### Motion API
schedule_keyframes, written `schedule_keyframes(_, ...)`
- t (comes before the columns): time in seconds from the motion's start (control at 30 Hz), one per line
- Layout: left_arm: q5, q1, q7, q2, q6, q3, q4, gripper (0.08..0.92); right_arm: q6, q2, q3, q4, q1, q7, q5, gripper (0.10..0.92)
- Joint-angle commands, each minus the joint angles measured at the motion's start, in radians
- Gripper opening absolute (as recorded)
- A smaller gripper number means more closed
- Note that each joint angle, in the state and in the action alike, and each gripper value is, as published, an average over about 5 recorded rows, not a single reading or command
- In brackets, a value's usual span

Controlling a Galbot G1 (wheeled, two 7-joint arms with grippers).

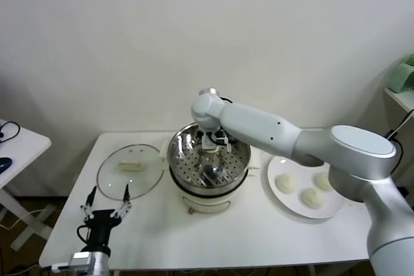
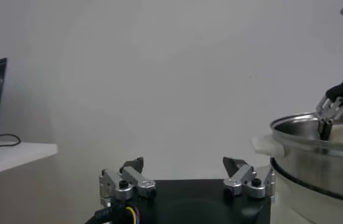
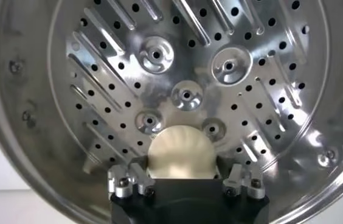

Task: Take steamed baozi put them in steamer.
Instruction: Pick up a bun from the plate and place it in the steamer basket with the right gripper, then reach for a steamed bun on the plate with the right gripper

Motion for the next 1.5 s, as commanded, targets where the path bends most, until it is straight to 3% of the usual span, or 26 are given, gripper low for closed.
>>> schedule_keyframes(0.03, -0.006, -0.004, 0.000, -0.004, 0.000, 0.006, 0.001, 0.823, 0.010, 0.002, 0.006, 0.000, 0.011, -0.006, 0.005, 0.820)
schedule_keyframes(0.27, -0.005, -0.003, 0.000, -0.006, 0.001, 0.009, 0.002, 0.823, 0.047, -0.064, -0.006, 0.063, 0.083, -0.055, 0.093, 0.823)
schedule_keyframes(0.43, -0.005, -0.002, -0.001, -0.008, 0.002, 0.011, -0.004, 0.823, 0.029, -0.152, -0.040, 0.124, 0.145, -0.074, 0.237, 0.823)
schedule_keyframes(0.77, 0.000, -0.003, -0.003, -0.007, 0.008, 0.018, -0.014, 0.823, -0.391, -0.447, -0.317, 0.227, 0.435, -0.097, 0.943, 0.823)
schedule_keyframes(0.9, 0.002, -0.006, -0.002, -0.002, 0.005, 0.021, -0.013, 0.823, -0.524, -0.544, -0.347, 0.163, 0.438, -0.077, 1.101, 0.823)
schedule_keyframes(1.2, 0.004, -0.007, 0.001, 0.008, 0.006, 0.024, -0.013, 0.823, -0.639, -0.726, -0.271, 0.117, 0.223, -0.015, 1.111, 0.823)
schedule_keyframes(1.5, 0.029, 0.002, -0.005, -0.001, 0.008, 0.027, -0.018, 0.823, -0.629, -0.704, -0.119, 0.022, -0.010, 0.012, 0.977, 0.823)
